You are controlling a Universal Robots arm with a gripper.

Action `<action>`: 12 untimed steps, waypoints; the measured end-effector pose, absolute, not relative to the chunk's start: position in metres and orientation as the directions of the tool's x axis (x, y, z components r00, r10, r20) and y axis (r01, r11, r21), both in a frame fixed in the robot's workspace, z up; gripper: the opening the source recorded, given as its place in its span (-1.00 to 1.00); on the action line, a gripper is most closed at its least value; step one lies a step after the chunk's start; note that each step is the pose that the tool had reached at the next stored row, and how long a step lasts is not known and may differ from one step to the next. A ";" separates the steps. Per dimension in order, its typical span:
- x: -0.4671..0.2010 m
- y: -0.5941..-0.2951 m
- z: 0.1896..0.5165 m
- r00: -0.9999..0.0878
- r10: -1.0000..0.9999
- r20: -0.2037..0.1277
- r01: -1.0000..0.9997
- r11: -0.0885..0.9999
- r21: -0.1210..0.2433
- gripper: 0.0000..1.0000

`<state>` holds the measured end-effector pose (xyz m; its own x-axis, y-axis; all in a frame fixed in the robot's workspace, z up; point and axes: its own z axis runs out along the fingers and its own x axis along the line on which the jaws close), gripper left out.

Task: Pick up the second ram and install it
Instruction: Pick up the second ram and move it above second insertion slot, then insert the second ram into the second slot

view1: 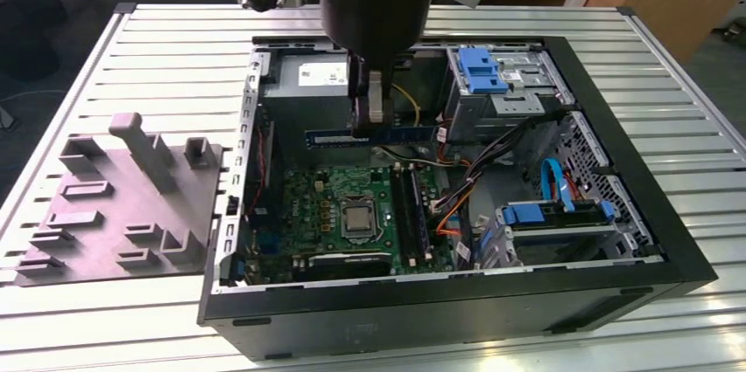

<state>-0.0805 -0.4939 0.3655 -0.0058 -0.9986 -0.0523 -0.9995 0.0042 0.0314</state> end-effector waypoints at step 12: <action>-0.081 -0.494 0.363 -0.006 -0.999 -0.054 -0.999 0.004 0.031 -0.77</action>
